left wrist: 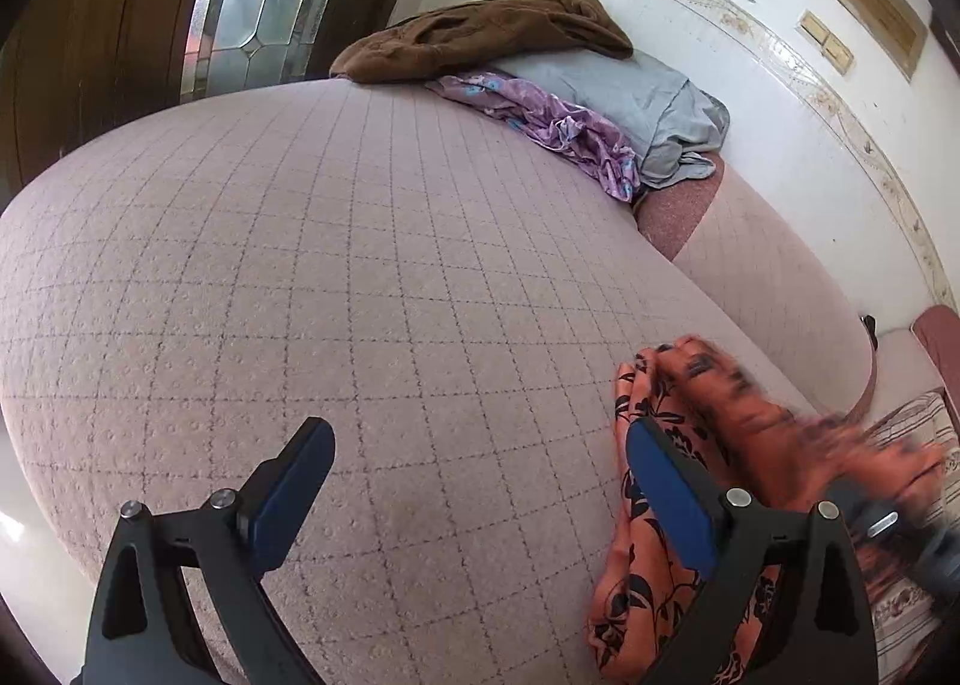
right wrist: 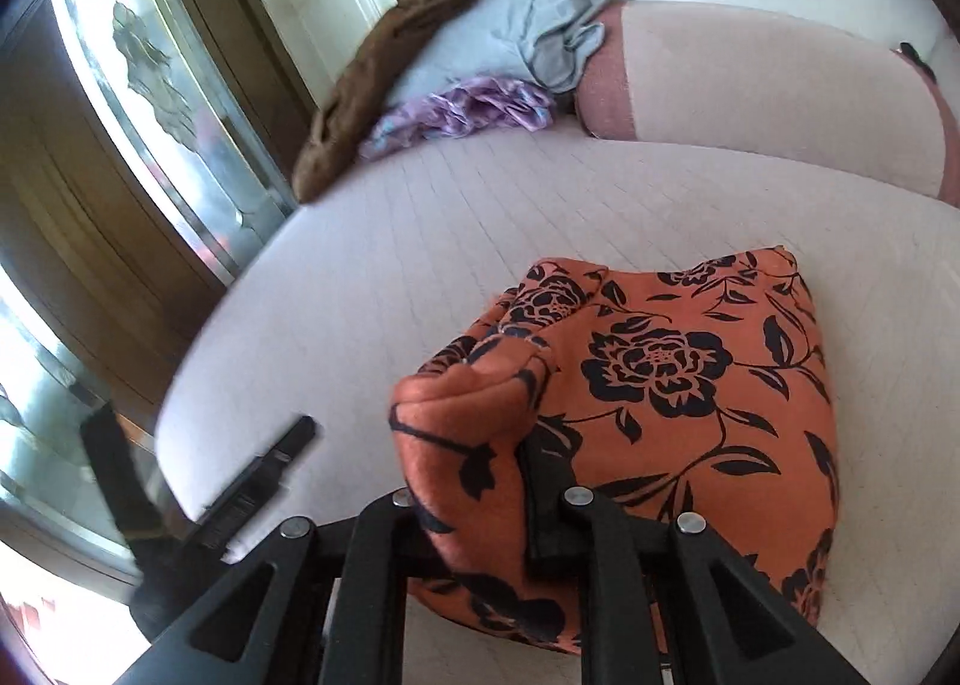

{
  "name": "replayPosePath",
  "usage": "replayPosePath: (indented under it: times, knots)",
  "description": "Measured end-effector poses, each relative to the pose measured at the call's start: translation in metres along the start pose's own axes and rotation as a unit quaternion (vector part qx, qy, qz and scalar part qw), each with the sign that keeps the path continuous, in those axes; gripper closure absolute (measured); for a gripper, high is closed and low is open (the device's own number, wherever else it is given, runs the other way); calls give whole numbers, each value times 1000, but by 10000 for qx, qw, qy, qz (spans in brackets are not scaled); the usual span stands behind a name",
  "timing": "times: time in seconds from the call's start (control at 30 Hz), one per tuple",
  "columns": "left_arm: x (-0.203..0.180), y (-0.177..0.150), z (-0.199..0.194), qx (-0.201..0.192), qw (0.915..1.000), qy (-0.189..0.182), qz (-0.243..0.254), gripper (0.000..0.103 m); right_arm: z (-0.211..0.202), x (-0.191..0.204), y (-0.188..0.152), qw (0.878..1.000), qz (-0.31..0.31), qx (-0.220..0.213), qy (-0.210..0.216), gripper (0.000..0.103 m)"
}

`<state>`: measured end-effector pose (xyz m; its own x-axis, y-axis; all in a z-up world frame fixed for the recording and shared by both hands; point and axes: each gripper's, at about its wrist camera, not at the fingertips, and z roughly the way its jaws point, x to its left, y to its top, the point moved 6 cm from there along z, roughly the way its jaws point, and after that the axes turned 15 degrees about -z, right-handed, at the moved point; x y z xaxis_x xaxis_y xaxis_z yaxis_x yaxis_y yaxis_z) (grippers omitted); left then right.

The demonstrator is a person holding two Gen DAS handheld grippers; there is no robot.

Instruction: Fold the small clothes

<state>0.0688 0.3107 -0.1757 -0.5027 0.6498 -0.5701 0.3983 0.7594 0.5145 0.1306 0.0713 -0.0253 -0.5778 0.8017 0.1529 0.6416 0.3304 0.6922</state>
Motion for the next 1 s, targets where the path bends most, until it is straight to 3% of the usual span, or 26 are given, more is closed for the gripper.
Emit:
replayPosePath:
  times: [0.07, 0.13, 0.17, 0.2, 0.23, 0.27, 0.33, 0.4, 0.47, 0.57, 0.67, 0.77, 0.83, 0.97, 1.0]
  knots:
    - [2, 1, 0, 6, 10000, 21, -44, 6, 26, 11, -20, 9994, -119, 311, 7, 84]
    - [4, 1, -2, 30, 10000, -12, -91, 6, 74, 19, -54, 9922, -407, 1174, -96, 82]
    - [4, 1, -3, 19, 9999, -52, -97, 6, 81, 21, -63, 9923, -503, 1122, -145, 81]
    - [3, 1, -5, 10, 9999, -83, -81, 6, 72, 24, -62, 9950, -601, 772, -220, 78]
    - [0, 0, -5, 33, 9999, -142, -28, 6, 65, 27, -60, 9964, -534, 654, -64, 63]
    - [-2, -2, -5, 87, 9998, -176, 23, 6, 61, 27, -60, 9968, -397, 659, 194, 37]
    - [-11, -7, -6, 251, 9991, -290, 177, 6, 51, 30, -63, 9963, -195, 580, 610, 26]
    - [-24, -14, -16, 433, 9969, -586, 312, 6, 39, 25, -65, 9972, -123, 507, 540, 26]
    - [-35, -23, -28, 616, 9931, -859, 502, 6, 20, 16, -75, 9965, 168, 347, 736, 26]
    - [-53, -47, -35, 1173, 9833, -1136, 803, 6, -4, -3, -92, 9946, 648, 0, 806, 26]
    - [-66, -69, -33, 1518, 9777, -1062, 988, 6, -27, -30, -108, 9910, 1049, -198, 806, 26]
    - [-82, -85, -35, 1585, 9738, -1054, 1248, 9, -48, -57, -118, 9853, 1433, -363, 852, 26]
    - [-89, -90, -30, 1705, 9718, -977, 1306, 21, -58, -67, -123, 9825, 1581, -410, 890, 26]
    - [-83, -95, -2, 2279, 9675, -625, 902, 35, -66, -82, -133, 9768, 1838, -484, 988, 26]
    - [-78, -95, 3, 2385, 9667, -544, 753, 61, -68, -85, -136, 9756, 1888, -506, 1005, 26]
